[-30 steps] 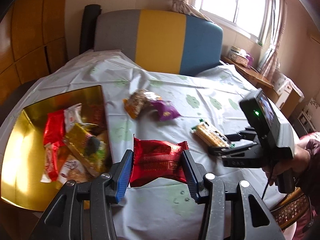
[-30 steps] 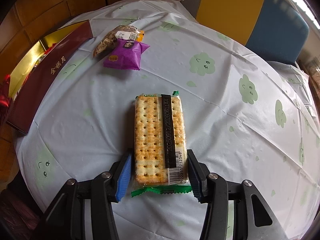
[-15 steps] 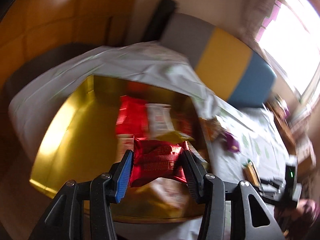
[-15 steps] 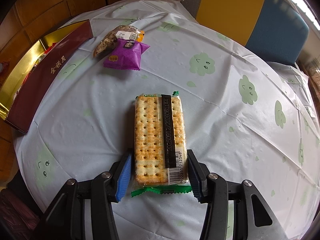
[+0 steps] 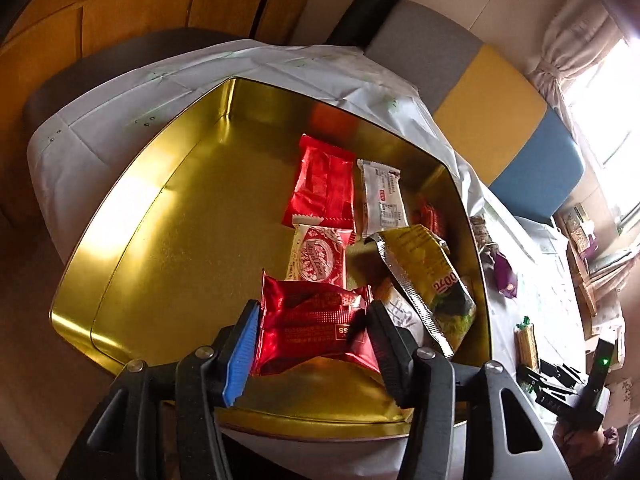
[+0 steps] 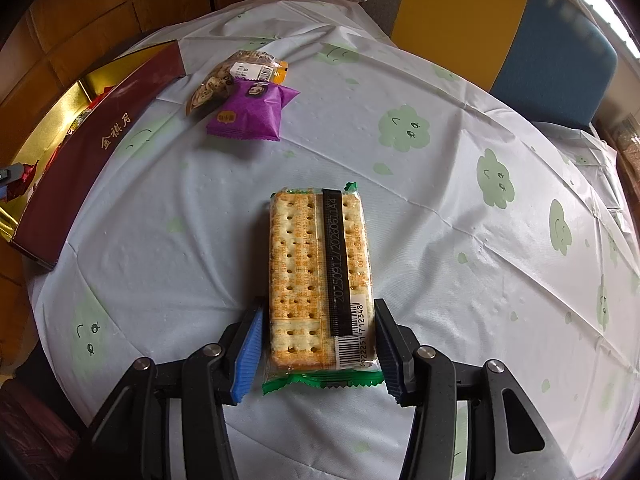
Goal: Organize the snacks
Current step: 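Carry the red foil pack into the tin and open the left tool, then carry the cracker pack over the tin with the right tool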
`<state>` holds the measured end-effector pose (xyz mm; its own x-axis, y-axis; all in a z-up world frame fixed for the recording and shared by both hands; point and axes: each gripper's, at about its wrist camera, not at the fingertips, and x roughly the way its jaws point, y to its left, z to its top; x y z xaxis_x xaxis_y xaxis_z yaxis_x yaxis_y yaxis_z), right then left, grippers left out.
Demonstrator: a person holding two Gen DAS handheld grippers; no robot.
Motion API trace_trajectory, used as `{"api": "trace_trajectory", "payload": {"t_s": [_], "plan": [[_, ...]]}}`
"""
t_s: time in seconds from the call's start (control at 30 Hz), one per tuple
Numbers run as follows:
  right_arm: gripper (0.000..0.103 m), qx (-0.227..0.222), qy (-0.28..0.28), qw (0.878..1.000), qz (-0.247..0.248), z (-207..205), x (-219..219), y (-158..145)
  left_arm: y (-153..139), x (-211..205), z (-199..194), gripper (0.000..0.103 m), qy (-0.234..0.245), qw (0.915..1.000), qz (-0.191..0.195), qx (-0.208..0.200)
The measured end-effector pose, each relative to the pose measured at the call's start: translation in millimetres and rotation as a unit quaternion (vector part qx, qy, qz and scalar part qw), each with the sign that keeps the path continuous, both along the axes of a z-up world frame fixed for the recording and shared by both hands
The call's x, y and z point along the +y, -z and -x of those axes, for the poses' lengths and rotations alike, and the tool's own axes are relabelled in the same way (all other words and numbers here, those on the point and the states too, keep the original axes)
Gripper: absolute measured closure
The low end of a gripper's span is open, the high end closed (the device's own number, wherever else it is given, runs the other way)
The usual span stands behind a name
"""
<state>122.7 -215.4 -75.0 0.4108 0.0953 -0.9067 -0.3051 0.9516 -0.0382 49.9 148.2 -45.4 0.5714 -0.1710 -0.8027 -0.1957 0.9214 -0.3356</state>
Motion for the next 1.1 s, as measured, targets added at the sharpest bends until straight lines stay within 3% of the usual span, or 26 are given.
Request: {"api": "trace_trajectory", "payload": {"t_s": [0.27, 0.67, 1.1], "plan": [[0.051, -0.002, 0.0, 1.0, 0.002, 0, 0, 0, -7, 8, 8, 0.048, -0.023, 0.9995, -0.016, -0.011], [0.052, -0.008, 0.005, 1.0, 0.006, 4, 3, 0, -29, -20, 21, 0.048, -0.004, 0.9929, -0.11, -0.045], [0.055, 0.006, 0.039, 0.999, -0.003, 1, 1, -2, -42, -32, 34, 0.048, 0.011, 0.9884, -0.131, -0.076]]}}
